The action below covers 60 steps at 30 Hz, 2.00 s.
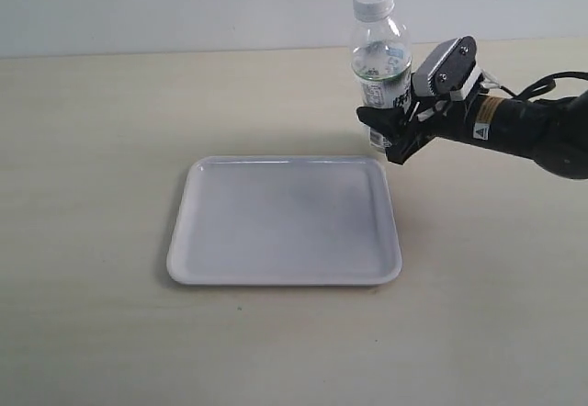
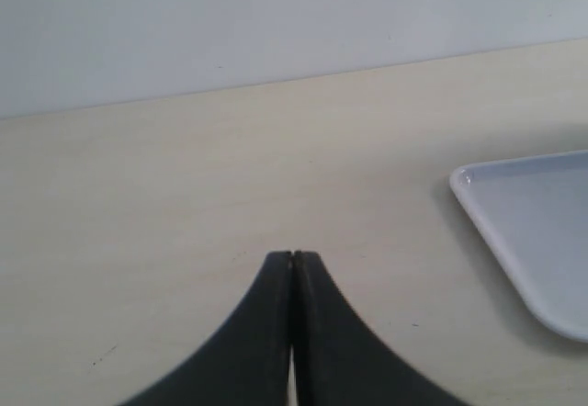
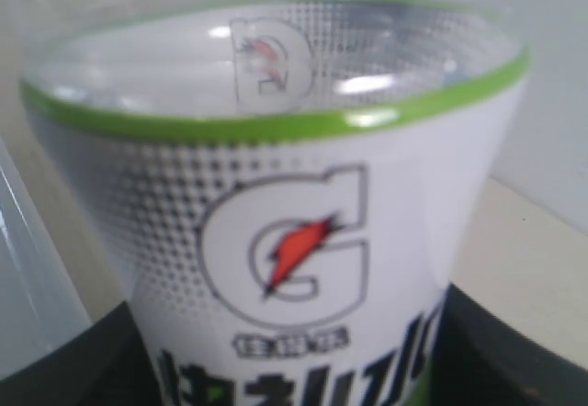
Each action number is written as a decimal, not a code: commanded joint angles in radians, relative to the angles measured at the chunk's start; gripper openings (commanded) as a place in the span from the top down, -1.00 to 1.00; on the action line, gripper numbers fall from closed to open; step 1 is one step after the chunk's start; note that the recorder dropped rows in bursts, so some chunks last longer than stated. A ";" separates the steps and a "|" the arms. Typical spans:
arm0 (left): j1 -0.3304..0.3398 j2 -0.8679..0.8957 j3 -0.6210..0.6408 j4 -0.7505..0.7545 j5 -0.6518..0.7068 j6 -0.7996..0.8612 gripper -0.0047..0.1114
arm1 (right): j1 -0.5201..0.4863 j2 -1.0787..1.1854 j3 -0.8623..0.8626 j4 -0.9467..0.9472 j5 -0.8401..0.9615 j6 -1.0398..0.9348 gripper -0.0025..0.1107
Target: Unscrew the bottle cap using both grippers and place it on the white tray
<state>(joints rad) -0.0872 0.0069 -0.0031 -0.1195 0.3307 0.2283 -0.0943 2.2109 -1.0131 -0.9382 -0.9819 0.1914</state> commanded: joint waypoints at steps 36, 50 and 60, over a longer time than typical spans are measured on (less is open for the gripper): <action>-0.035 1.016 -0.809 0.560 -0.517 -0.989 0.92 | 0.002 -0.043 -0.002 -0.092 0.072 -0.026 0.96; -0.435 1.534 -1.144 0.872 0.031 -0.903 0.92 | 0.002 -0.043 -0.002 -0.120 0.072 -0.021 0.96; -0.470 1.644 -1.420 -0.122 0.302 -0.061 0.92 | 0.002 -0.043 -0.002 -0.147 0.072 -0.021 0.96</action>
<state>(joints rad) -0.5494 1.6352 -1.3580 0.0247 0.5620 -0.0483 -0.0943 2.1808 -1.0131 -1.0733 -0.8839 0.1681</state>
